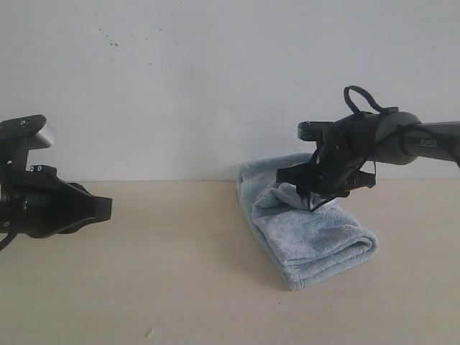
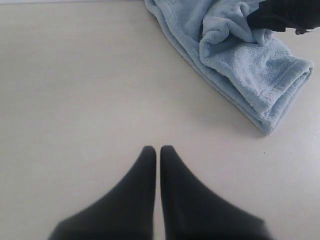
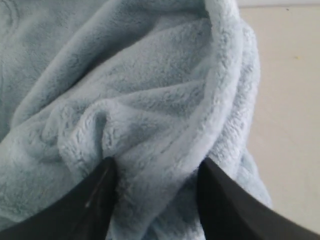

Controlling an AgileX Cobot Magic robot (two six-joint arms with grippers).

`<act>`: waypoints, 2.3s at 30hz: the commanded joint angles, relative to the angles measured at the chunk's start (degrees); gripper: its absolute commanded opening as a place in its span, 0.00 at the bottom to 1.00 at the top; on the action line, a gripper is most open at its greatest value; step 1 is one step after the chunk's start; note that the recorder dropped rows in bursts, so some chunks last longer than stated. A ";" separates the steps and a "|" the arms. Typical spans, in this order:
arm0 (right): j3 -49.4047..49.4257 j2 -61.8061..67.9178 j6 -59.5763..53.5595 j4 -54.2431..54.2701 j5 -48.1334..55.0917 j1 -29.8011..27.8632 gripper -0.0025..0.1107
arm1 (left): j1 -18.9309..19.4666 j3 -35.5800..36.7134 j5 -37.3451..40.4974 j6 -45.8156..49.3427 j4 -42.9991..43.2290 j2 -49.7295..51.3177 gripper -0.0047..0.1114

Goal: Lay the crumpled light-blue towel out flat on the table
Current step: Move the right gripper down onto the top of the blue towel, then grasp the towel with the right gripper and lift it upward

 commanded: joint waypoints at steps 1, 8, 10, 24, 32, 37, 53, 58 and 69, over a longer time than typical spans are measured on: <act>-0.72 0.55 0.17 1.58 -5.53 -0.04 0.39 | -0.29 -0.09 0.03 -0.21 -0.28 -0.40 0.08; -0.72 -0.36 0.25 4.00 -0.68 -0.04 0.02 | -0.29 -0.46 -2.56 -0.21 -1.34 -0.40 0.08; -0.72 -1.25 -1.14 4.00 2.35 -0.04 0.02 | -0.29 -0.46 -2.56 0.11 -1.86 -0.40 0.08; -0.72 -24.22 -27.29 9.69 21.07 -0.02 0.02 | -0.29 -0.46 -12.20 11.33 -9.81 -0.40 0.08; -0.72 -38.31 -37.59 13.88 37.91 -0.02 0.02 | -0.29 -0.46 -12.62 16.17 -11.35 -0.40 0.08; -0.72 -45.89 -41.58 16.05 39.61 -0.02 0.02 | -0.29 -0.46 -12.82 16.54 -12.74 -0.40 0.08; 11.46 -49.56 -56.01 29.49 39.61 -0.02 0.02 | -0.29 -0.46 -47.10 34.52 -20.74 11.54 0.59; 11.82 -49.32 -56.00 29.70 39.61 -0.02 0.02 | -3.84 -0.46 -47.51 42.75 -18.86 13.25 0.66; 11.82 -38.23 -48.99 45.60 28.99 0.08 0.02 | -12.15 -0.46 -47.74 46.13 -18.62 13.25 0.66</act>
